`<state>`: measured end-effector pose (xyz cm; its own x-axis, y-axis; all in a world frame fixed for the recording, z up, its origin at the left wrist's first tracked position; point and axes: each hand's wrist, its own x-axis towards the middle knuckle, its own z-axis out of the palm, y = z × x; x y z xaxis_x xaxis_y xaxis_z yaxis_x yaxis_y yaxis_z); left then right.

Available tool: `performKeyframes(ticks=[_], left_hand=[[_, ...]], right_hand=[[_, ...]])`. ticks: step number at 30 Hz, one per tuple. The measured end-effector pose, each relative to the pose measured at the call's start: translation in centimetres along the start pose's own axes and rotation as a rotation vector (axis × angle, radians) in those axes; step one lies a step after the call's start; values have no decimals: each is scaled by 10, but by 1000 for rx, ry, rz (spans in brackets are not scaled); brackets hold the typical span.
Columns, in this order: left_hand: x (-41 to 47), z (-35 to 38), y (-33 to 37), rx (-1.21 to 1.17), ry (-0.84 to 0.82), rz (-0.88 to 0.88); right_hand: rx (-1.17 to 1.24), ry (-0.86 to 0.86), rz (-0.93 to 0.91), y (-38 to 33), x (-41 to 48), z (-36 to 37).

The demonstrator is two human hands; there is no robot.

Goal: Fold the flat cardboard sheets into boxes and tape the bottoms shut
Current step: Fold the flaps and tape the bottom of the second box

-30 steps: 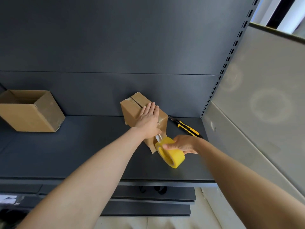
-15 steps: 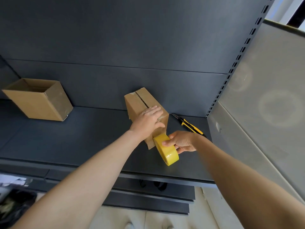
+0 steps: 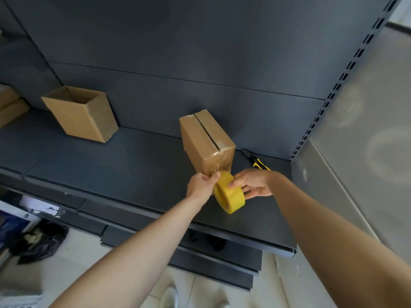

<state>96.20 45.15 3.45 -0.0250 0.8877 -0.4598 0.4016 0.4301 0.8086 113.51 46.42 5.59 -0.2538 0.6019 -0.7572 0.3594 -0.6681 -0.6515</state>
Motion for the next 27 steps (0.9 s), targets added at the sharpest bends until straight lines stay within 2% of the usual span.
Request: performKeyframes(ticks=[2,3,5,6,7,9,12,15,19,22,27], left_hand=[[1,12,10,-249,9,-161],[1,18,13,-368,21,-226],[0,28,19,-549,71,-317],[0,33,21,-599,109,-337],[1,36,23,-630,148,-344],[2,40,25,-659,213,-339],[3,40,24,-637,287,-325],[3,34,21,-617,375,-322],[4,28,17,-625,399,-332],[1,27,17,-658,407,-329],[0,27,18,-677,430,-301]], right_hand=[[33,9,16,3,-4,-10],[79,82,5,5,-3,-14],[155,386,-40,9,2,-22],[88,589,-50,13,6,-27],[-84,767,-28,17,10,-34],[-440,906,66,27,19,-45],[-591,844,196,45,28,-53],[-673,844,205,59,37,-55],[-561,782,209,66,43,-57],[-324,837,139,66,40,-59],[-241,893,-193,68,18,-60]])
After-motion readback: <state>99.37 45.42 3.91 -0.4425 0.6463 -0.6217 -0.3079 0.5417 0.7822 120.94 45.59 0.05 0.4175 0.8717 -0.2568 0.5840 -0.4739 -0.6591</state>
